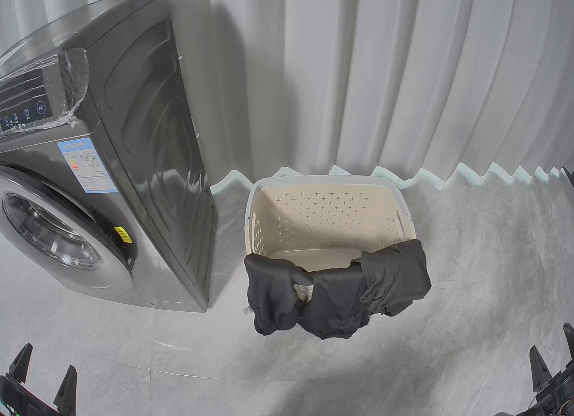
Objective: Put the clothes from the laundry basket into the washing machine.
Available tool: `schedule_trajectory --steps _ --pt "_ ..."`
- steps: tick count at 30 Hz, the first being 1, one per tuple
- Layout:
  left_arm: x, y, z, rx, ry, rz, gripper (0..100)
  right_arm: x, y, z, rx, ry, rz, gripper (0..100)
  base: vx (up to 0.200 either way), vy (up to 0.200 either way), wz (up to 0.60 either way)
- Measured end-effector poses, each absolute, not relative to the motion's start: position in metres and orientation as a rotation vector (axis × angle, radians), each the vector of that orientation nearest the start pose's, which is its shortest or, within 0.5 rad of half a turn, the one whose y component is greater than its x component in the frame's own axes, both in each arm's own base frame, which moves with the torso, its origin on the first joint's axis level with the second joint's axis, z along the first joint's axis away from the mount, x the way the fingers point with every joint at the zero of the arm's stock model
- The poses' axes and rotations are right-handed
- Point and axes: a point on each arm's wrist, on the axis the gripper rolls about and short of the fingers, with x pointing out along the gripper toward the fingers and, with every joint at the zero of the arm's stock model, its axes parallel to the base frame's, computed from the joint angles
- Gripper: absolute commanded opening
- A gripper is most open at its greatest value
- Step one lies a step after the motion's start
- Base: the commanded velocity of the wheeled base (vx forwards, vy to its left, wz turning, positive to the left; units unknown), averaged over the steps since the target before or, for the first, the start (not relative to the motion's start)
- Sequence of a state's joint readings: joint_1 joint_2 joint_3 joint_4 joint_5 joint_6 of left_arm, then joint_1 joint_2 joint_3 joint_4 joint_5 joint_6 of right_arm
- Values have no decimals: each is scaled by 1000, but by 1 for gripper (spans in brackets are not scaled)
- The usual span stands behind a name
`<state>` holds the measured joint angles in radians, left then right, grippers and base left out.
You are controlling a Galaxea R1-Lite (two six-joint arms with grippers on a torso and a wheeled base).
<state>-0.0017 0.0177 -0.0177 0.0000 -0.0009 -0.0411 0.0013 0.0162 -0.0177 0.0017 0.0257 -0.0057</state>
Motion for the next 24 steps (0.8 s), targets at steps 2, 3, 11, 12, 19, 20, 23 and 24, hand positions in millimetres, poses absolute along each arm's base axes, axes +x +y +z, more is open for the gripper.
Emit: schedule_trajectory --steps 2,3,11,12,19,20,23,24 --pt "-23 0 81 -41 0 -1 100 -23 1 81 -6 -1 27 100 0 200 0" --pt "-23 0 81 -41 0 -1 100 -23 1 81 -6 0 26 100 0 200 0" --pt "-23 0 81 -41 0 -3 100 -23 1 80 -6 1 27 100 0 200 0" --pt "-23 0 81 -41 0 -2 100 -23 1 80 -6 1 27 100 0 200 0" --pt "-23 0 81 -41 0 -3 100 -23 1 80 -6 0 26 100 0 200 0" --pt "-23 0 81 -41 0 -3 100 -23 1 80 -6 1 27 100 0 200 0" --pt "-23 0 81 -41 0 -2 100 -23 1 80 -6 0 27 100 0 200 0" --pt "-23 0 81 -41 0 -2 100 -23 1 80 -6 1 27 100 0 200 0"
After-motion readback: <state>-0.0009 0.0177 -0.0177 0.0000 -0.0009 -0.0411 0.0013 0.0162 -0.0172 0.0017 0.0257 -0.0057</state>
